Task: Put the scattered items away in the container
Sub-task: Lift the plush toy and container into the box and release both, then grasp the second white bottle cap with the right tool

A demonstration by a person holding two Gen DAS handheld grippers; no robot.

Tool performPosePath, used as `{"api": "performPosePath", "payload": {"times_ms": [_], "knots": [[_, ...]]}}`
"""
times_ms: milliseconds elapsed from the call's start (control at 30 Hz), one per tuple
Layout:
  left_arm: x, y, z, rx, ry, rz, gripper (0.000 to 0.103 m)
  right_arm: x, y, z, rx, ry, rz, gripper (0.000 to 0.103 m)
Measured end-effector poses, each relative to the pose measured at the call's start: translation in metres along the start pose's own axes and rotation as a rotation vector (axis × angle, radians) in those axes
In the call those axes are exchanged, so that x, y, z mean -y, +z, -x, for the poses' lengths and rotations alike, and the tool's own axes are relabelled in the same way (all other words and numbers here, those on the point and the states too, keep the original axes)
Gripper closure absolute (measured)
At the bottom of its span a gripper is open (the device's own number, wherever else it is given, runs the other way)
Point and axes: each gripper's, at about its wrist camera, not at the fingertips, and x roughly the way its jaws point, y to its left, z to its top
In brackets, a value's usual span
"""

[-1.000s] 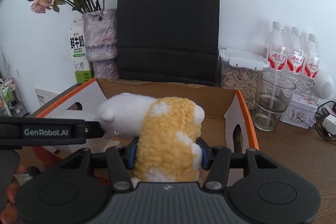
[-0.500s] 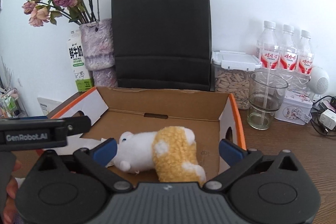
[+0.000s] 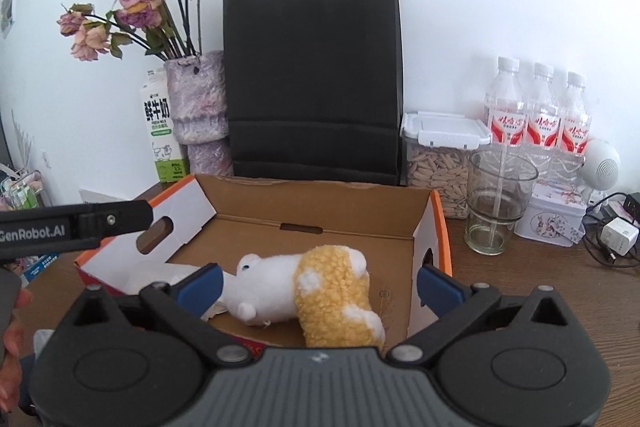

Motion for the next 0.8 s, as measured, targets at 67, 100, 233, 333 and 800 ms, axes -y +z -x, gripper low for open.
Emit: {"api": "performPosePath", "payload": {"times_ms": [67,100,233,333,800], "knots": [[-0.001,0.000,0.012,0.020,-0.005,0.000,0.000,-0.001,0.000,0.011,0.018,0.001,0.009,0.000],[-0.002,0.000,0.019,0.029,-0.007,-0.002,0.000,-0.001,0.000,0.017,0.027,0.003,0.015,0.000],[-0.006,-0.005,0.043,0.050,-0.012,-0.011,0.000,-0.005,-0.003,0.041,0.057,0.006,0.032,0.000],[-0.011,-0.011,0.062,0.059,-0.015,-0.017,0.000,-0.006,-0.008,0.061,0.070,0.003,0.047,0.000],[-0.040,-0.088,0.128,-0.033,0.010,-0.010,0.000,-0.019,-0.083,0.128,-0.027,-0.019,0.051,0.000]]}}
